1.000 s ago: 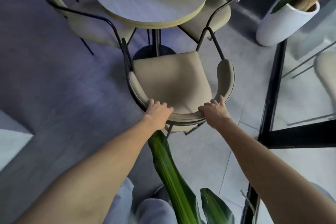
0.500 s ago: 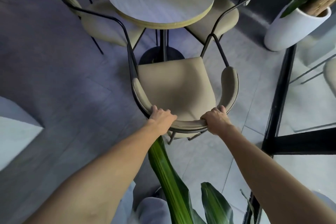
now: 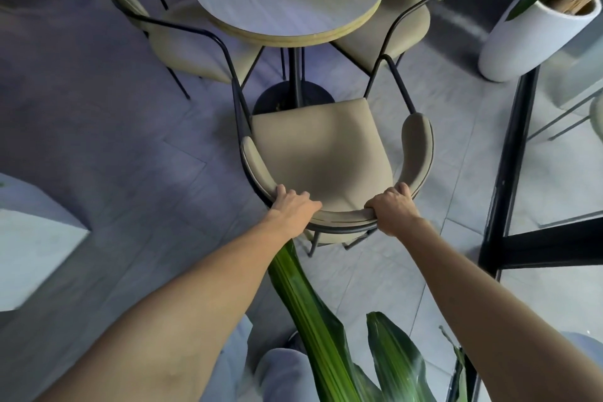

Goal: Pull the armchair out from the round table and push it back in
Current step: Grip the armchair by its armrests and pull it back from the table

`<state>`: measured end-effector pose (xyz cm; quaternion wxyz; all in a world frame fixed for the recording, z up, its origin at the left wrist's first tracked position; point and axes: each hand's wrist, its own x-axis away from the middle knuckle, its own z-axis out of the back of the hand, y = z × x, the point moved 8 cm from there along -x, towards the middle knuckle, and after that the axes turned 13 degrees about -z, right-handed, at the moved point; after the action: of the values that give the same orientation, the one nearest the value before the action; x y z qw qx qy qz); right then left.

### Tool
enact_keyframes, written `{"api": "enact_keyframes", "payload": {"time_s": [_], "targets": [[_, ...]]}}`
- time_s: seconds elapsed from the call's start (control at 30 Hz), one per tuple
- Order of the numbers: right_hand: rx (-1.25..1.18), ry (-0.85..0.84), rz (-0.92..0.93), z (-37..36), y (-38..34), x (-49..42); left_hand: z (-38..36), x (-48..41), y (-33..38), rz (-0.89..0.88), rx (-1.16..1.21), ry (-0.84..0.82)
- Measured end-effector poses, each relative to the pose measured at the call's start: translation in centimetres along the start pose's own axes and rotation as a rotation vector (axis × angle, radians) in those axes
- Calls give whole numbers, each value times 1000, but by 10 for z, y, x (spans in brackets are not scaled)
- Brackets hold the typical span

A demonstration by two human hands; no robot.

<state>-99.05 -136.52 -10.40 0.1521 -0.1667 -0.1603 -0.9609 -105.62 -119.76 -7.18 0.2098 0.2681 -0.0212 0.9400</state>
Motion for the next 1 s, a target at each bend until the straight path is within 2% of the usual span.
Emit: {"api": "enact_keyframes", "payload": {"time_s": [0.77,0.9,1.0], "targets": [[-25,-25,18,1,2,10,-6,0,4,18,-50,-27],[-25,-37,34,2,2,13,-9,-1,4,2,-46,-83],[-34,-120,92,10,4,15,-7,-1,4,-64,-31,-168]]}}
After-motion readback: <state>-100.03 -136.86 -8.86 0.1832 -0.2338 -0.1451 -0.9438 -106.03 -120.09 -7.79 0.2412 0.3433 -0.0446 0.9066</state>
